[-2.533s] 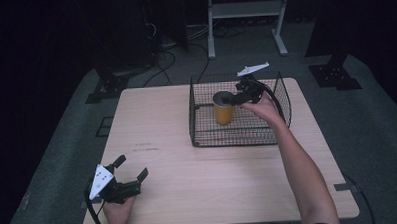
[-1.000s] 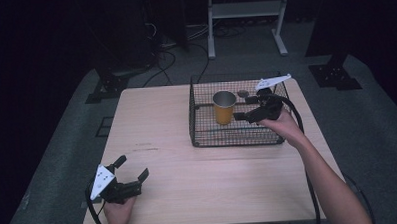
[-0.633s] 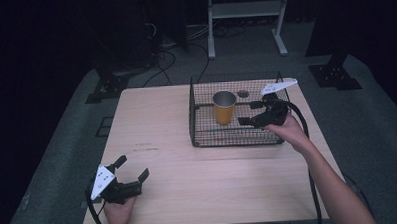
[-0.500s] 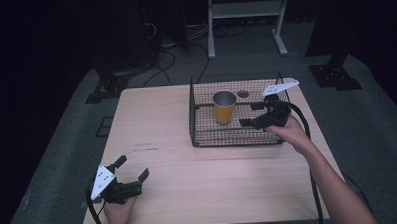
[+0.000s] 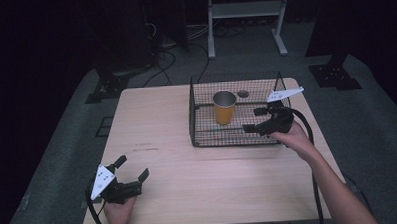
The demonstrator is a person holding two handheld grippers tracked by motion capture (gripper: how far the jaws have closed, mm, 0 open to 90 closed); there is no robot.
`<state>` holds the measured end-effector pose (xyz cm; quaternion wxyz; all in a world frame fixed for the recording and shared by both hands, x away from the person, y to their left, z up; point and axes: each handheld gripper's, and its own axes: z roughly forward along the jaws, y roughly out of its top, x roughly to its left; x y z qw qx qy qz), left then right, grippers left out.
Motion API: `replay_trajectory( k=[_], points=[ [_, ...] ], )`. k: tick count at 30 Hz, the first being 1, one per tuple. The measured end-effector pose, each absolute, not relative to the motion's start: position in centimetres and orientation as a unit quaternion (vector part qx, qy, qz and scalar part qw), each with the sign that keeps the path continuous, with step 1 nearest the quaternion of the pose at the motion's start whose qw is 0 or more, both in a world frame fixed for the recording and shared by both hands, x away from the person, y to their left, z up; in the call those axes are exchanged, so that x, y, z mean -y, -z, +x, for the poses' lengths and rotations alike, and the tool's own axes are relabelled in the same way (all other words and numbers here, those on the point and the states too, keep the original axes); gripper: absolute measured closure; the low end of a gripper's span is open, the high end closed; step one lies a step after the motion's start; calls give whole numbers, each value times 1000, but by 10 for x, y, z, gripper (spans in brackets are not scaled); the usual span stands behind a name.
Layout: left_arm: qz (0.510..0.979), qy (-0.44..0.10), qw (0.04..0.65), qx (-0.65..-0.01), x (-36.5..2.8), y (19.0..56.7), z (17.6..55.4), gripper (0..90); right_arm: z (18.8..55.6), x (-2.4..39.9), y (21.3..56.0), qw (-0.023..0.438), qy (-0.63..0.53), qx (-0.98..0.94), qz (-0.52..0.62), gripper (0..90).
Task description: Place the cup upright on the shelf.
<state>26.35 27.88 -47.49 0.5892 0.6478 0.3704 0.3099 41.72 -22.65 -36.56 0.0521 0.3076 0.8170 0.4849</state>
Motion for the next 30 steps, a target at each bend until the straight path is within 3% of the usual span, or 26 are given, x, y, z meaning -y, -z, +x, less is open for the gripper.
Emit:
replay_trajectory(
  k=[30],
  points=[
    [648,-310,589,-371,-278,475,263,24,384,241,380,46,-498,-811,305,49]
  ],
)
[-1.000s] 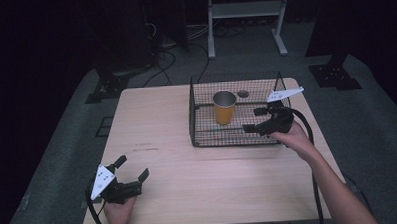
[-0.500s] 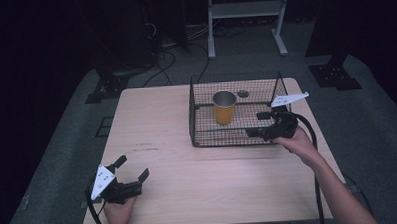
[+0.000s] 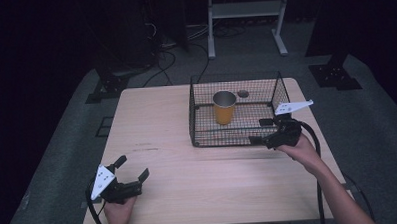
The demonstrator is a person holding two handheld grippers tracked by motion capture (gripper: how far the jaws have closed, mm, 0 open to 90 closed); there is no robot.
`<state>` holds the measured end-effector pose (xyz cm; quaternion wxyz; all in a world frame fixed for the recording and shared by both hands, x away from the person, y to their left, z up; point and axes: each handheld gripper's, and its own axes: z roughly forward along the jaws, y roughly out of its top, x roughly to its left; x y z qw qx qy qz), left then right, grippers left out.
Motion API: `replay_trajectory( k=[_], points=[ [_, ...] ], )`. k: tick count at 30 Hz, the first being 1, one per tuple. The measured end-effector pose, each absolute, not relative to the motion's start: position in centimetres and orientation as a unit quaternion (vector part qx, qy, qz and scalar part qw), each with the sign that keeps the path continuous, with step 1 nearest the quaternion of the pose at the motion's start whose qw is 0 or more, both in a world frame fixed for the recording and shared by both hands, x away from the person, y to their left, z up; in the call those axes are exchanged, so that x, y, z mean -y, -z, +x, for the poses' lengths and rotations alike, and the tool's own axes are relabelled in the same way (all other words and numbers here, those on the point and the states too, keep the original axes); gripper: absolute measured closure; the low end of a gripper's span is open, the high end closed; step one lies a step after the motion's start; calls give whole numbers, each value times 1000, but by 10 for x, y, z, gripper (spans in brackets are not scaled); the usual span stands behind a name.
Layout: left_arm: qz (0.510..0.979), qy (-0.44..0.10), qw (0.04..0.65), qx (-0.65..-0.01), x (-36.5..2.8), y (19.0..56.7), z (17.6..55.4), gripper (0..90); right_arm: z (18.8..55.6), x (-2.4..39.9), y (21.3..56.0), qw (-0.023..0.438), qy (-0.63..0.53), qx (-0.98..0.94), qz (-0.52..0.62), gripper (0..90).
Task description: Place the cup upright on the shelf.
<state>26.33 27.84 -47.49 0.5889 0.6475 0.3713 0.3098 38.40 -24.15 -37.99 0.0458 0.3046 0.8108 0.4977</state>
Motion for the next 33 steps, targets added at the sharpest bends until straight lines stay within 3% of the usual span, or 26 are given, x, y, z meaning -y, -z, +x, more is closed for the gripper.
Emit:
replay_trajectory(
  k=[33],
  points=[
    [648,-311,588,-371,-278,475,263,23,339,259,408,40,-507,-803,310,51]
  ],
)
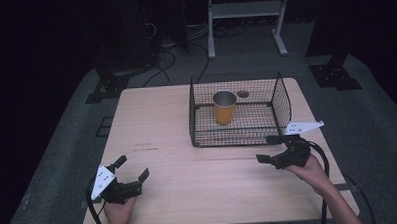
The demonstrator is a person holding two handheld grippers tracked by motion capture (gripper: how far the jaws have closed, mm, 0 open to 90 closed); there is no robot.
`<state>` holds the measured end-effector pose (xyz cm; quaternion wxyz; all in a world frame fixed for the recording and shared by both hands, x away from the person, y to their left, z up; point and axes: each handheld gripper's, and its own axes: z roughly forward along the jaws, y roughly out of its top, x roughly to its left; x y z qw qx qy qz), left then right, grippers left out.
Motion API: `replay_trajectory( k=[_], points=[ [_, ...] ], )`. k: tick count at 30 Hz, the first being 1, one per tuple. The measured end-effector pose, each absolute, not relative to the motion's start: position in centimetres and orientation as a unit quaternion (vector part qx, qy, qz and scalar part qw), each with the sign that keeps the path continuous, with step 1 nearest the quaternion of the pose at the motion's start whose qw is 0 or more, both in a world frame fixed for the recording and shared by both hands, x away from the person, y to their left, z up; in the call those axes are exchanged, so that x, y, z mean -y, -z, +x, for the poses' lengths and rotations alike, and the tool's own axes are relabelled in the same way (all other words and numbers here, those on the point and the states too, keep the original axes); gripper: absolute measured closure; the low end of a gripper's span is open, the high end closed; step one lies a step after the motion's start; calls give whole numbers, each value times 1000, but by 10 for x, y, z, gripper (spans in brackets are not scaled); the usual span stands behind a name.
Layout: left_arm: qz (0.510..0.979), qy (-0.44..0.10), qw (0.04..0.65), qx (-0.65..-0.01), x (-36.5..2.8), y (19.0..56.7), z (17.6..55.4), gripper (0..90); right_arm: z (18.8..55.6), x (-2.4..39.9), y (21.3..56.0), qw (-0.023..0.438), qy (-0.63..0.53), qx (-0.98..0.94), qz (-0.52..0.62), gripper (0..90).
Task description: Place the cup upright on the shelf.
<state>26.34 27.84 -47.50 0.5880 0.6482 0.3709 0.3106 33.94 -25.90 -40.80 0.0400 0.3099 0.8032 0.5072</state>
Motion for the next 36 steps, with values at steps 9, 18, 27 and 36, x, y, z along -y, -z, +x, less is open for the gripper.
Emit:
replay_trajectory(
  k=[9,18,27,36],
  points=[
    [648,-311,588,-371,-278,475,263,24,330,268,415,42,-508,-799,319,51],
    [648,-311,588,-371,-278,475,263,24,323,274,419,43,-516,-792,324,51],
    [649,-311,588,-371,-278,475,264,24,316,281,426,47,-516,-788,333,51],
    [647,-312,587,-373,-278,475,264,23,309,293,431,47,-520,-780,345,51]
  ],
)
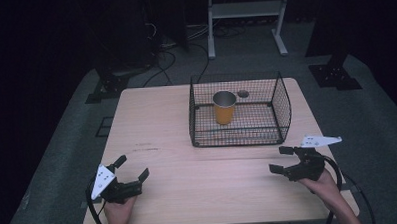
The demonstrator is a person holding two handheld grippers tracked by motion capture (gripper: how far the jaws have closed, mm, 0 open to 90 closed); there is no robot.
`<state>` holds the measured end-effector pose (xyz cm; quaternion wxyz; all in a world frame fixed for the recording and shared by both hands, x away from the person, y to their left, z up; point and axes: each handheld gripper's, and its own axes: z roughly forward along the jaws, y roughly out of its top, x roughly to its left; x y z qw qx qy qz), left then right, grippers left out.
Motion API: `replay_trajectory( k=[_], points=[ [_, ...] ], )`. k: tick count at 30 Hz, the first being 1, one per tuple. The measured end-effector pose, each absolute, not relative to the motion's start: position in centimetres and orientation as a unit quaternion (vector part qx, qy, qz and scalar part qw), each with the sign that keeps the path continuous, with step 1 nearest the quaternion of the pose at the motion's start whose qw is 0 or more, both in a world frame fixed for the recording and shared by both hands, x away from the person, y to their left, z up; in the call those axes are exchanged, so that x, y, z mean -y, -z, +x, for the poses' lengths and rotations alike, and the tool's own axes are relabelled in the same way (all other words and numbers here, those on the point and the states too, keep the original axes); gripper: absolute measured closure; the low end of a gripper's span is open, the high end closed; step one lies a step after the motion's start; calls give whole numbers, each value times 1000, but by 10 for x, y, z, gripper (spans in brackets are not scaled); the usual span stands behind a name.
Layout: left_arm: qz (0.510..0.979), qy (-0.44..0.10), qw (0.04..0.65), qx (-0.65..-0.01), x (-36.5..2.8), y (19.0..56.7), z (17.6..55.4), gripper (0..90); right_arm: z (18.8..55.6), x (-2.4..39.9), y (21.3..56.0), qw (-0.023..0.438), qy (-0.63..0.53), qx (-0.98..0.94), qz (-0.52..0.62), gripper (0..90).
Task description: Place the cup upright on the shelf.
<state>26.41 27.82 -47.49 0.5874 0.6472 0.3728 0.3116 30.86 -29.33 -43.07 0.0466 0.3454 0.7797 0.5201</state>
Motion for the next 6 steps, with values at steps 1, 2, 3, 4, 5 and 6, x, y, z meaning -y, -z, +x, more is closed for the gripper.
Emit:
replay_trajectory(
  k=[1,2,3,4,5,6],
  points=[
    [647,-312,587,-373,-278,475,264,23,308,295,431,45,-522,-778,347,51],
    [647,-312,587,-373,-278,475,264,23,307,296,431,44,-525,-775,348,51],
    [647,-312,587,-373,-278,475,264,24,306,297,432,44,-526,-774,350,51],
    [648,-312,587,-373,-278,475,264,24,305,298,432,45,-526,-774,350,51],
    [648,-312,587,-373,-278,475,264,24,304,299,433,45,-526,-773,352,51],
    [648,-312,587,-373,-278,475,264,23,304,300,434,44,-527,-772,353,51]
  ],
)
